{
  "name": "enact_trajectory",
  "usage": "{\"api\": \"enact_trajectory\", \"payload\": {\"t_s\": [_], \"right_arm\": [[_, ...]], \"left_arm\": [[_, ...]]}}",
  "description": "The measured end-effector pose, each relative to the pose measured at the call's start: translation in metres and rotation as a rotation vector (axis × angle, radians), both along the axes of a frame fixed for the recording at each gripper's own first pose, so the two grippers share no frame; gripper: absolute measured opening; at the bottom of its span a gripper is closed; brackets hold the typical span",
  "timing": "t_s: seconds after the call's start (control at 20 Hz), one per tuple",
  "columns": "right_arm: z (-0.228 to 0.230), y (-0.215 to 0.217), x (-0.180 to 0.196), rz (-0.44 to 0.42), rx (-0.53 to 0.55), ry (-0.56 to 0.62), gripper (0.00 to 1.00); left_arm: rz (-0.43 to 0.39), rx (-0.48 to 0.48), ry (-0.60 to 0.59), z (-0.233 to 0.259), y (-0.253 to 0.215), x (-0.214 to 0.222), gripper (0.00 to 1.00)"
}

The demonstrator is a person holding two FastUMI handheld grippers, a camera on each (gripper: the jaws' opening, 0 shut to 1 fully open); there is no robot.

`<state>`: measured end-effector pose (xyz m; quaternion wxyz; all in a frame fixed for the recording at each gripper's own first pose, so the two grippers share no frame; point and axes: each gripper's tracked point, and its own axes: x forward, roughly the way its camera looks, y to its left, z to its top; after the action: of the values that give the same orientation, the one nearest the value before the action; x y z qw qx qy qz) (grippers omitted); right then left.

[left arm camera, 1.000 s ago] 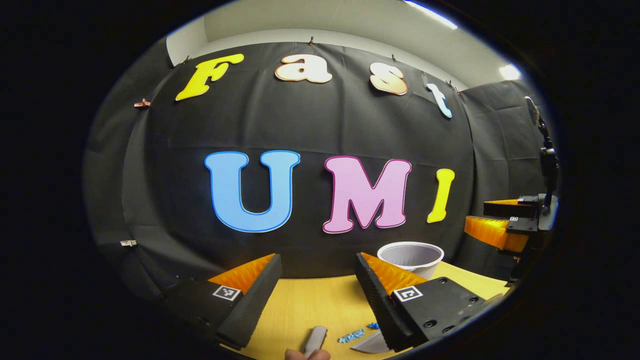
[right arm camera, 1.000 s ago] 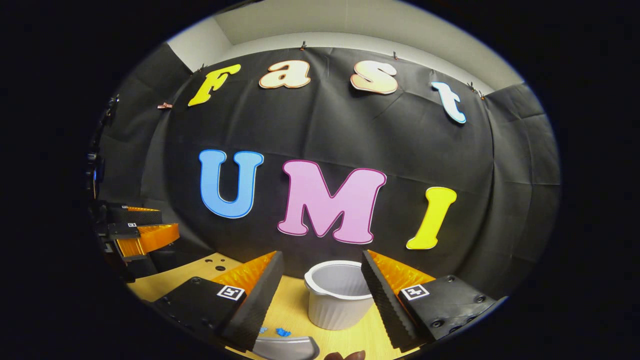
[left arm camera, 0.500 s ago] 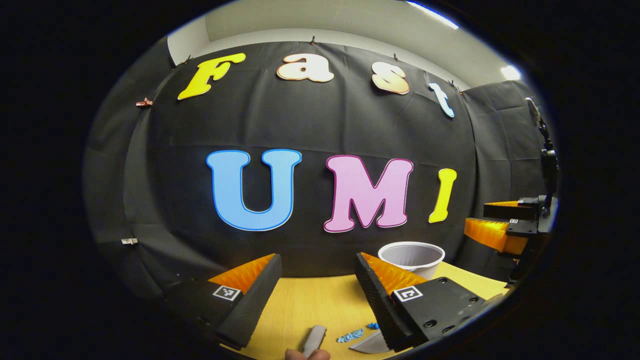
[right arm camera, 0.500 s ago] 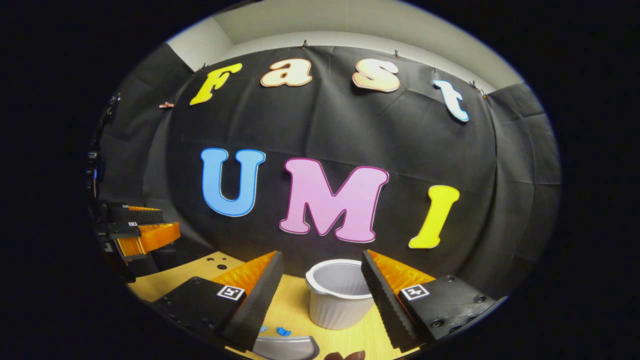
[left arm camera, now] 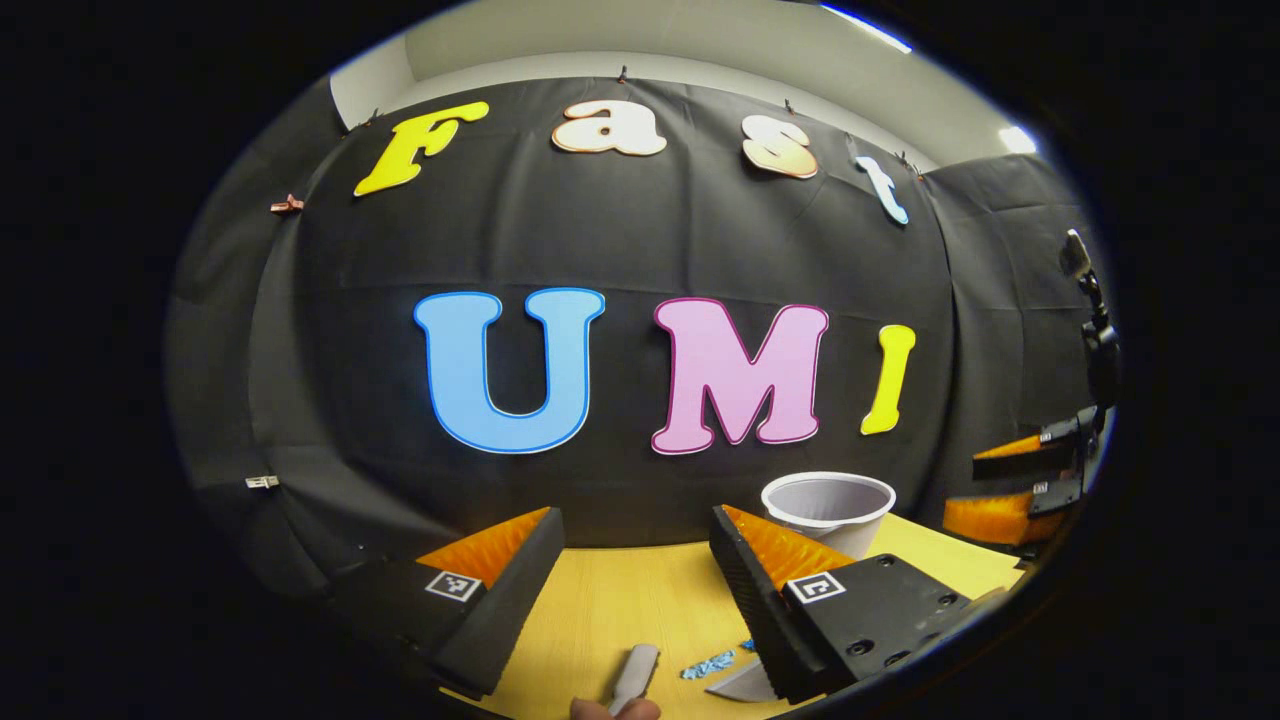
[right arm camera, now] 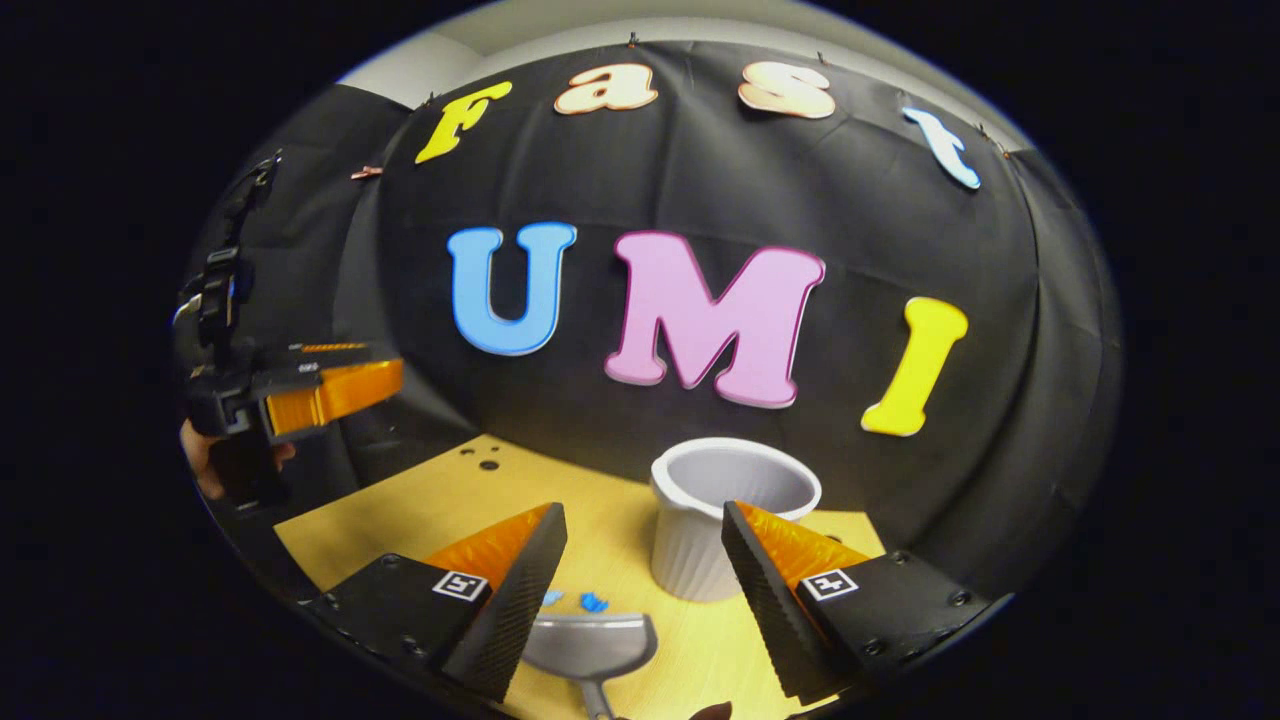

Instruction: Pick up the small broom and dustpan from the desktop, sweep the trash into the dustpan with the broom, and then empty the trash into the garbage bin.

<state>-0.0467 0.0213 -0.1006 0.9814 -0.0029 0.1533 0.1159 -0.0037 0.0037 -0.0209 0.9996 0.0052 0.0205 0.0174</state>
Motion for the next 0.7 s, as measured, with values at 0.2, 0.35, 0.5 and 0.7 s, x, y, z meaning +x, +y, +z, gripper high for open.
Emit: {"api": "enact_trajectory", "payload": {"t_s": [0.2,0.35,0.5,0.7], "right_arm": [[-0.072,0.003,-0.037,0.079,-0.060,0.179,0.98],[-0.133,0.011,-0.060,0.124,-0.081,0.346,0.97],[-0.184,0.023,-0.082,0.139,-0.054,0.520,0.97],[-0.248,0.018,-0.094,0.122,-0.093,0.707,0.97]], "left_arm": [[0.002,-0.010,0.020,-0.011,0.003,-0.003,0.95],[0.007,-0.018,0.037,-0.021,0.007,-0.006,0.95],[0.027,-0.034,0.045,-0.026,0.019,-0.011,0.95],[0.047,-0.044,0.061,-0.034,0.032,-0.017,0.95]]}}
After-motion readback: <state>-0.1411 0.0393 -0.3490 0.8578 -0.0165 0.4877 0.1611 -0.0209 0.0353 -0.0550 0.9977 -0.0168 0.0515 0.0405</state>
